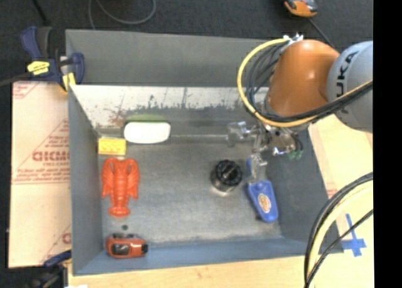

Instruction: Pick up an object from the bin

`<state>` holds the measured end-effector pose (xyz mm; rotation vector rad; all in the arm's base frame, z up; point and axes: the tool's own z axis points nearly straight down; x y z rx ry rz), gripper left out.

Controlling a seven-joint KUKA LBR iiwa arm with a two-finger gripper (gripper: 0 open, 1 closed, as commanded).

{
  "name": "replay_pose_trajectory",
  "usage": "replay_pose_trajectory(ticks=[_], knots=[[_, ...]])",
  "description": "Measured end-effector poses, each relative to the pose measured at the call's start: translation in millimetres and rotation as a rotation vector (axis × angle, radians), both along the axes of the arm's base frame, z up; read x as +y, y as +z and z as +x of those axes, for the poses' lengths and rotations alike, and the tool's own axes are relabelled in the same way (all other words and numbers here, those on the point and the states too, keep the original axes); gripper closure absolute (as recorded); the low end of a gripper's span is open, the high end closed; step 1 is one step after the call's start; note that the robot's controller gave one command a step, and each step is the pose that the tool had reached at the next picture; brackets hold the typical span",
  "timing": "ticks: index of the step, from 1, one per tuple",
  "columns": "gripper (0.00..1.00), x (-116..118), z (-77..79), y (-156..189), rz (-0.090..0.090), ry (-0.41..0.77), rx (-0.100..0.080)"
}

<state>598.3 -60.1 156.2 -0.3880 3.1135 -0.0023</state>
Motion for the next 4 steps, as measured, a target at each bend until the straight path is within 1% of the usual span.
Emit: replay_pose_trajectory(ticks=[1, 2, 3, 4], knots=[[0.0, 7.0, 9.7, -8.7, 0.0, 0.078, -0.004], [0.0, -3.1, 6.5, -73.5, 0.001, 0.046, -0.004], [1.0, -11.4, 14.4, -88.2, 0.002, 0.026, -0.005], [1.0, -12.0, 15.1, -85.2, 0.002, 0.024, -0.008]])
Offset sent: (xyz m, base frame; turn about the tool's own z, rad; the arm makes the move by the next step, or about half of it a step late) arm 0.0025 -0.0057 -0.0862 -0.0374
